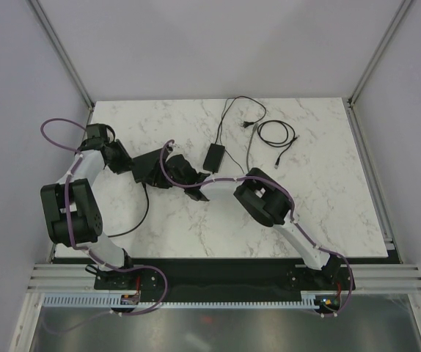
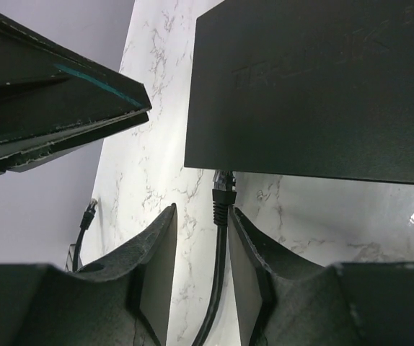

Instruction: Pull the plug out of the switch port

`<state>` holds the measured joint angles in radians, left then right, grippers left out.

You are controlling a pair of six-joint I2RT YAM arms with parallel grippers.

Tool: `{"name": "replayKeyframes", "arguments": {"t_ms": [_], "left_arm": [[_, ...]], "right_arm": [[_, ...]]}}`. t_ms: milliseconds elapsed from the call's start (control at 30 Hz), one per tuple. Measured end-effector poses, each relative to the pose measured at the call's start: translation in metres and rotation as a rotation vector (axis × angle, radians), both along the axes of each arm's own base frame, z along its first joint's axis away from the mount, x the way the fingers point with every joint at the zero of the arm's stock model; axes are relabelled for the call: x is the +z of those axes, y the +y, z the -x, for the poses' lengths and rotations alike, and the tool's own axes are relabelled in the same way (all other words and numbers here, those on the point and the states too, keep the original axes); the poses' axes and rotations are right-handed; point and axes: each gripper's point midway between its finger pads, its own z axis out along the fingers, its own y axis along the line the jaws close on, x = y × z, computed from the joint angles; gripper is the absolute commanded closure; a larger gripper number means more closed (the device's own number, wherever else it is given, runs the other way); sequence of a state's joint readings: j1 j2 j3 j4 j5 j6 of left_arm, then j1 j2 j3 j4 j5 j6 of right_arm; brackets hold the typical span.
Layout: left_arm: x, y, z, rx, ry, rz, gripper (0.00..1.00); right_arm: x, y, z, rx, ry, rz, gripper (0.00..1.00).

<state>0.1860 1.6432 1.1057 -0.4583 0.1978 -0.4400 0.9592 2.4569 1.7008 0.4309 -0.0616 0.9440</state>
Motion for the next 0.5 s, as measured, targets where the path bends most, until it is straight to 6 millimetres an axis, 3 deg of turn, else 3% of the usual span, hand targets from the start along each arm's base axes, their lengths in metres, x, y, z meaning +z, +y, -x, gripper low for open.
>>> {"name": "replayKeyframes", "arguments": {"t_ms": [133, 300, 500], "left_arm": [[0.001, -0.003, -0.001, -0.011, -0.007, 0.015, 0.65], [0.001, -0.007, -0.003, -0.023, -0.013, 0.034, 0.67], [-0.012, -0.009, 0.0, -0.026, 0.017, 0.046, 0.67]], "right_arm": [[0.0, 0.002, -0.003, -0.011, 0.005, -0.008, 0.6], [-0.013, 0.004, -0.004, -0.019, 0.03, 0.007, 0.62], [-0.019, 0.008, -0.007, -0.024, 0.048, 0.008, 0.63]]}}
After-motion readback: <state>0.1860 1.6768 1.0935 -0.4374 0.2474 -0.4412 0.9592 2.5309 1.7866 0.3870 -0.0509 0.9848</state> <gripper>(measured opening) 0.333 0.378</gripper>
